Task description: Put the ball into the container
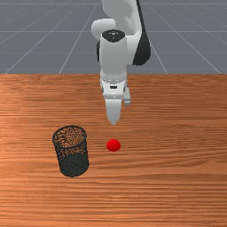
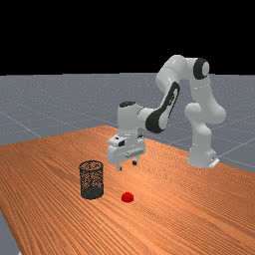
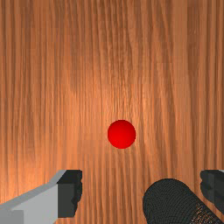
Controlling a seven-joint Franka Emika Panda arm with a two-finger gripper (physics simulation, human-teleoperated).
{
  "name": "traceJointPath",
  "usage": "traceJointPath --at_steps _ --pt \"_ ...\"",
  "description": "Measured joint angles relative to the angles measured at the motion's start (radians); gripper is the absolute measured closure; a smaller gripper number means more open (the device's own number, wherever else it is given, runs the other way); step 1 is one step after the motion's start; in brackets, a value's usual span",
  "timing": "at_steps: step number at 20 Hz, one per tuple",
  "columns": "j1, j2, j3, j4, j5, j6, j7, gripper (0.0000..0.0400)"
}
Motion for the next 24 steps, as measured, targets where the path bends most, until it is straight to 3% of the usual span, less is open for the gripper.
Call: traceJointPath --at_steps 1,2,4,7,13,14,15,16,17,19,22,24 --pt "0.000 0.000 0.000 0.000 0.000 0.000 0.000 0.0157" --pt "0.000 0.000 0.000 0.000 0.000 0.000 0.000 0.0252" --pt "0.000 0.000 0.000 0.000 0.000 0.000 0.000 0.0346" --pt "0.000 -0.022 0.000 -0.005 0.000 -0.014 0.000 0.0388" --pt "0.008 -0.211 0.001 -0.274 -0.017 0.060 0.034 0.0399" --pt "0.022 -0.209 0.008 -0.271 -0.029 0.058 0.069 0.0243" --pt "0.034 -0.208 0.015 -0.269 -0.030 0.057 0.088 0.0147" --pt "0.045 -0.207 0.022 -0.267 -0.030 0.057 0.100 0.0089" --pt "0.047 -0.213 0.028 -0.275 -0.013 0.054 0.086 0.0054" --pt "0.049 -0.249 0.029 -0.326 -0.011 0.064 0.087 0.0020" --pt "0.057 -0.184 0.023 -0.340 -0.037 0.159 0.110 0.0004" --pt "0.053 -0.129 0.026 -0.269 -0.022 0.142 0.092 0.0002"
